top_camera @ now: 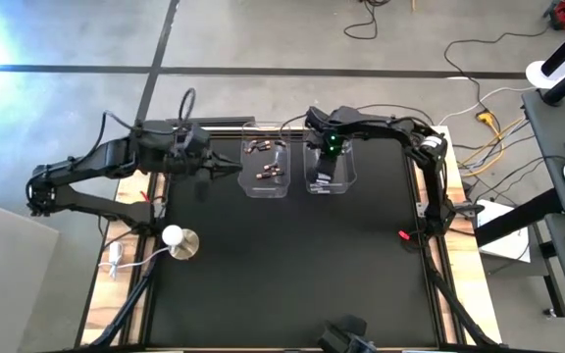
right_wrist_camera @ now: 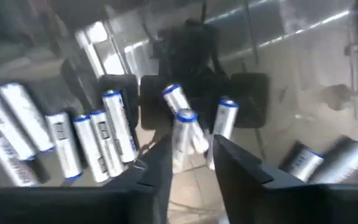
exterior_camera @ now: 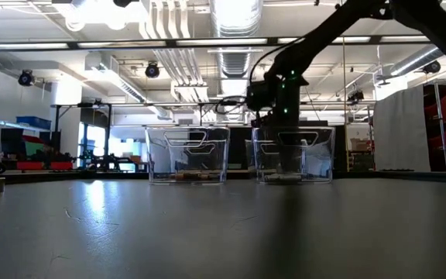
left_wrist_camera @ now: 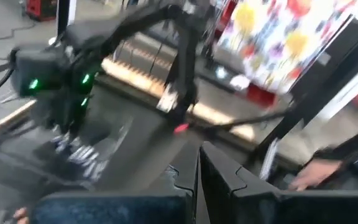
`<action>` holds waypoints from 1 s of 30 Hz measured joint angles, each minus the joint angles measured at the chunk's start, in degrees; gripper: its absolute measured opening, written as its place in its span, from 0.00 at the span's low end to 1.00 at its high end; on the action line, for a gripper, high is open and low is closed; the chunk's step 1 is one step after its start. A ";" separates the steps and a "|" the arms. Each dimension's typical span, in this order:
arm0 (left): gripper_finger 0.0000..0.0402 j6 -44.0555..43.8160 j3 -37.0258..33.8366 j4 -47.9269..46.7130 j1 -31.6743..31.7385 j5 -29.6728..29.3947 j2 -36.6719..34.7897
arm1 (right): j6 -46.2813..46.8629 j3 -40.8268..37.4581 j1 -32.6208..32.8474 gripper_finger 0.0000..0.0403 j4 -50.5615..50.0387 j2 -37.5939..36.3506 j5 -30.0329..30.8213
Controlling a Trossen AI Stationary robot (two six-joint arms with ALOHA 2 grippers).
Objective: Sort batteries
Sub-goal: Put the white battery into the right transparent bin, then return to Home Position
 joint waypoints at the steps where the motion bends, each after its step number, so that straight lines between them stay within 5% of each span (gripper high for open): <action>1: 0.00 1.40 1.00 -2.16 0.02 0.04 0.69 | 0.52 0.41 0.07 0.28 -0.44 -0.64 0.00; 7: 0.00 -0.85 7.40 -24.69 -0.14 -2.70 4.65 | 2.52 1.45 1.20 0.38 -4.10 -9.65 -3.44; 10: 0.00 1.58 7.75 -28.77 -0.41 -3.35 5.73 | 5.69 0.06 2.55 0.40 -1.37 -17.12 -7.73; 20: 0.00 10.62 -1.24 -18.88 -1.40 -4.35 -0.14 | 21.98 -33.49 16.95 0.33 45.70 -48.96 -9.60; 26: 0.00 17.10 -9.62 -16.00 -1.34 -12.15 -3.98 | 8.29 -48.43 22.23 0.27 46.94 -60.63 -6.93; 30: 0.00 20.12 -16.05 -9.35 -1.36 -17.21 -4.29 | 10.16 -54.98 23.00 0.25 45.84 -65.61 -7.07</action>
